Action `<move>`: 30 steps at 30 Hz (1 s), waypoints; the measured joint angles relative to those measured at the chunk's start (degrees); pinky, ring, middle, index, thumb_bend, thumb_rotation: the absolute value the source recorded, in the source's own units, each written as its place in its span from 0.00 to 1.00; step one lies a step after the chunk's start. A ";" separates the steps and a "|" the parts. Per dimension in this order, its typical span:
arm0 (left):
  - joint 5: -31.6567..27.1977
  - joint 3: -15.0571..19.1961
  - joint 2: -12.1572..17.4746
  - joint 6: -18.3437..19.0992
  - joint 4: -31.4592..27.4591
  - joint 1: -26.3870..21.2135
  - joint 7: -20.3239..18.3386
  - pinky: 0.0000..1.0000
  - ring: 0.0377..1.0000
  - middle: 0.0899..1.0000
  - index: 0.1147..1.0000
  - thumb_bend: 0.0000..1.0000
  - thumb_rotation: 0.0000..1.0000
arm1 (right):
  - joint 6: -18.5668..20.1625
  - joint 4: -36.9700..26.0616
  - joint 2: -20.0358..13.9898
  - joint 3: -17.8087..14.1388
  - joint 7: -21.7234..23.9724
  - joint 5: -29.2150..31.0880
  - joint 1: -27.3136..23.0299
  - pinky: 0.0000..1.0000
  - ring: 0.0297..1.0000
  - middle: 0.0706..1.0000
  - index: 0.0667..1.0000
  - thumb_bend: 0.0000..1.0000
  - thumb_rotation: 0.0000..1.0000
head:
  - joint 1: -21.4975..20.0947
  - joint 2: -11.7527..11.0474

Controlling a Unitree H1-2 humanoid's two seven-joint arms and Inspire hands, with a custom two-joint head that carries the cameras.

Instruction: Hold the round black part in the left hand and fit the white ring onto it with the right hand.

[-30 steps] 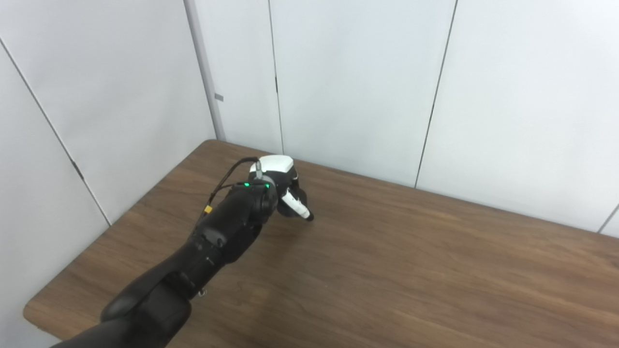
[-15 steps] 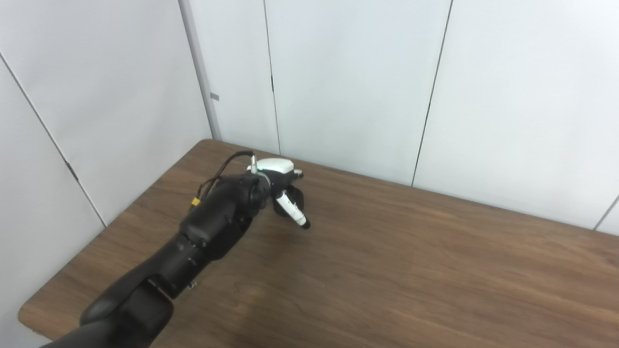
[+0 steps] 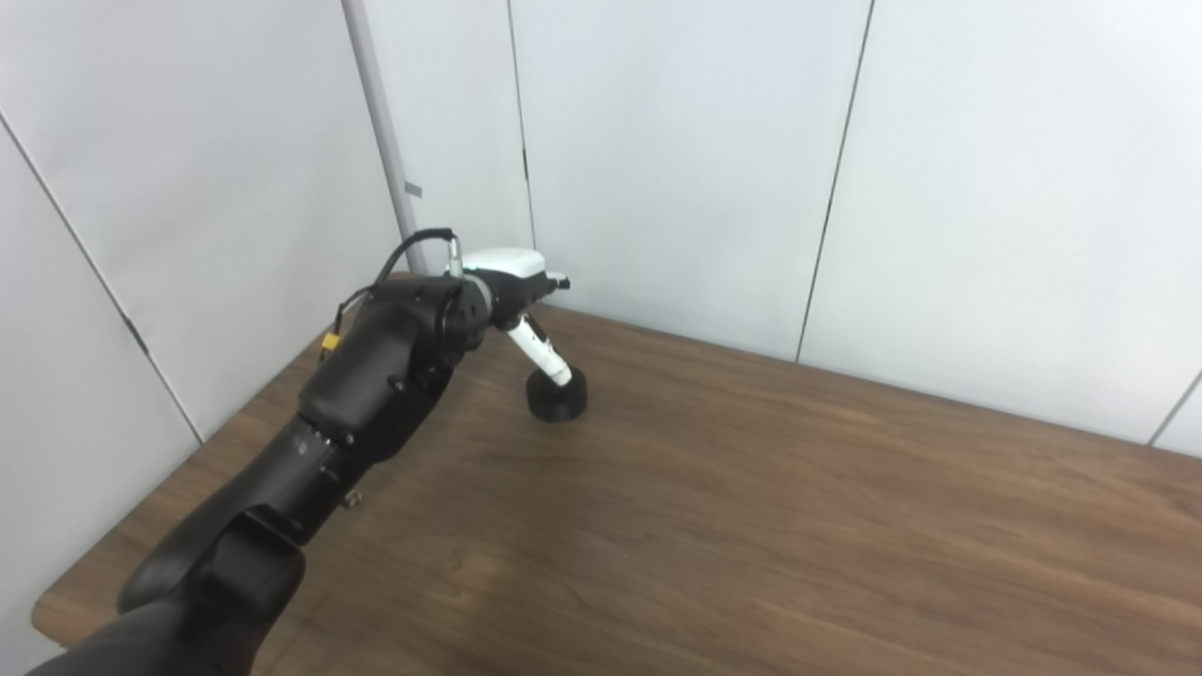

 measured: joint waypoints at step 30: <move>-26.18 12.54 -6.67 -28.56 23.15 10.67 40.56 1.00 1.00 1.00 0.85 1.00 0.32 | -0.14 0.00 -0.28 -0.12 0.01 0.25 0.30 1.00 1.00 1.00 1.00 0.99 0.57 | -0.26 1.14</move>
